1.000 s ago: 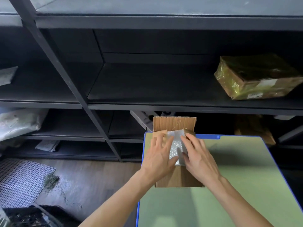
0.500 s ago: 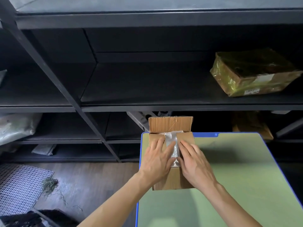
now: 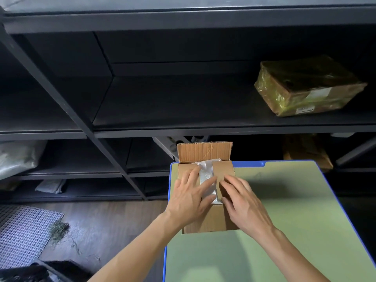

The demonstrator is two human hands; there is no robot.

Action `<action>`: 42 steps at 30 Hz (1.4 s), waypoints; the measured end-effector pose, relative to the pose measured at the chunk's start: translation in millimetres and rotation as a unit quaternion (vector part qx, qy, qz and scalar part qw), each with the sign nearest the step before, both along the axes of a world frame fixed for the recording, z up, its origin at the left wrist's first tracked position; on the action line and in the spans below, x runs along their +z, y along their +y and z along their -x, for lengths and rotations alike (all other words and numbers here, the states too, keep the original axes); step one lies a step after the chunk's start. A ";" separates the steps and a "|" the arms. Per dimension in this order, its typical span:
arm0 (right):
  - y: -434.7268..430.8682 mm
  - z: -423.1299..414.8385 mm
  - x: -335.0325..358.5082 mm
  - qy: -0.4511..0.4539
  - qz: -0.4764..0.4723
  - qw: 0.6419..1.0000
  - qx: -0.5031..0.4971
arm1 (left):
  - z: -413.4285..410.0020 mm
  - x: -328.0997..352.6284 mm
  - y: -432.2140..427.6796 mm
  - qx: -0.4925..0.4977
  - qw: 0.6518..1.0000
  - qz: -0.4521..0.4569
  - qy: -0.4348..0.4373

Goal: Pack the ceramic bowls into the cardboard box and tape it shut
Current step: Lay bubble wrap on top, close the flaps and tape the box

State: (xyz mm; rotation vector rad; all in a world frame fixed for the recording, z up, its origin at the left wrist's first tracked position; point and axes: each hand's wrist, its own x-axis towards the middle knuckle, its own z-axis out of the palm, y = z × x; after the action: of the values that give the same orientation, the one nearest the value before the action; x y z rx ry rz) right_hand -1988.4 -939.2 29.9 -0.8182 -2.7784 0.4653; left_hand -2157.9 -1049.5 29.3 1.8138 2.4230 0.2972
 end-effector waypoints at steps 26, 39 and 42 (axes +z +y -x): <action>49.7 -37.8 27.6 -0.101 0.013 0.973 0.209 | 17.9 30.2 -56.1 -0.113 0.987 0.102 -0.045; 35.8 4.0 12.2 0.005 0.057 0.998 0.023 | 7.8 6.4 -14.0 0.077 0.993 -0.075 -0.047; 33.3 6.2 7.8 0.028 0.050 0.998 0.005 | 1.4 -2.0 -7.0 0.074 0.991 -0.111 -0.005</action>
State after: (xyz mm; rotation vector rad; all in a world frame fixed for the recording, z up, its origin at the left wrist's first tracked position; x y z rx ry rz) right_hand -1994.6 -905.9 37.7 -0.7992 -2.7281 0.6226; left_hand -2159.3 -1056.4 27.4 1.7081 2.6141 0.6094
